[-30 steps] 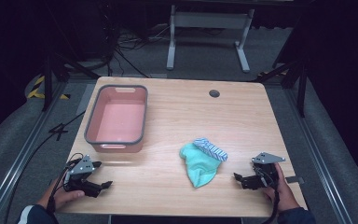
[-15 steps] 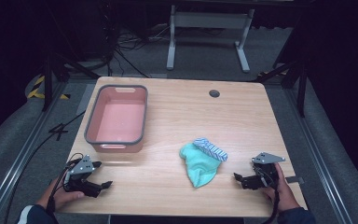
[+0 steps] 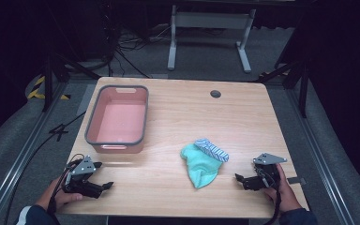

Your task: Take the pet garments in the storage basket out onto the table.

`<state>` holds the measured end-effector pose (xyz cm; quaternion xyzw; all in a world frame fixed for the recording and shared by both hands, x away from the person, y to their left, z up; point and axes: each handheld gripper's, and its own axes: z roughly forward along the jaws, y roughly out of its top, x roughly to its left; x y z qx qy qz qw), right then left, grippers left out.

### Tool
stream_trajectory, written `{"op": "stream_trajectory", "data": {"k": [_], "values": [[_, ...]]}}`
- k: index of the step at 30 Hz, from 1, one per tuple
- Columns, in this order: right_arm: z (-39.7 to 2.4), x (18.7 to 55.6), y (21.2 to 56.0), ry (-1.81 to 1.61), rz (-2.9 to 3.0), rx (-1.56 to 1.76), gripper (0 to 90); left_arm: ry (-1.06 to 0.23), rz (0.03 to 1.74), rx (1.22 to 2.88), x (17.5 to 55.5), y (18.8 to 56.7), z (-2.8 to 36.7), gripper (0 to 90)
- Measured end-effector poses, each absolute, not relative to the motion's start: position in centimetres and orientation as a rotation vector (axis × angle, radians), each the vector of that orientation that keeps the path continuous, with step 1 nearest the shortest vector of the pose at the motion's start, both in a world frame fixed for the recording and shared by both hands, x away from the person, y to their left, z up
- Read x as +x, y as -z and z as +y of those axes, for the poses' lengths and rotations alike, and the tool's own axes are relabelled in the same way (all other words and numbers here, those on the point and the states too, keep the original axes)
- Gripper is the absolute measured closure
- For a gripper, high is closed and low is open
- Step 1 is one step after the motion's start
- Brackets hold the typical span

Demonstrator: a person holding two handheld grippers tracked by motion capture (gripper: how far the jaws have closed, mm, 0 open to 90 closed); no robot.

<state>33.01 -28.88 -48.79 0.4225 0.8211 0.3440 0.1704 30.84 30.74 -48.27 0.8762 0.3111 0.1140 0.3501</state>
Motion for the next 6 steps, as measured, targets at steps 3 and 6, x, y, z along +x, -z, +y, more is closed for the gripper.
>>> {"op": "stream_trajectory", "data": {"k": [3,6], "values": [[-28.89,33.01,48.79,-0.978,2.334,1.199,0.1,-0.297,0.810,2.267,30.82,48.28,30.71,11.6],[-28.90,33.02,48.79,-0.978,2.334,1.197,0.1,-0.297,0.813,2.265,30.81,48.29,30.67,11.5]]}}
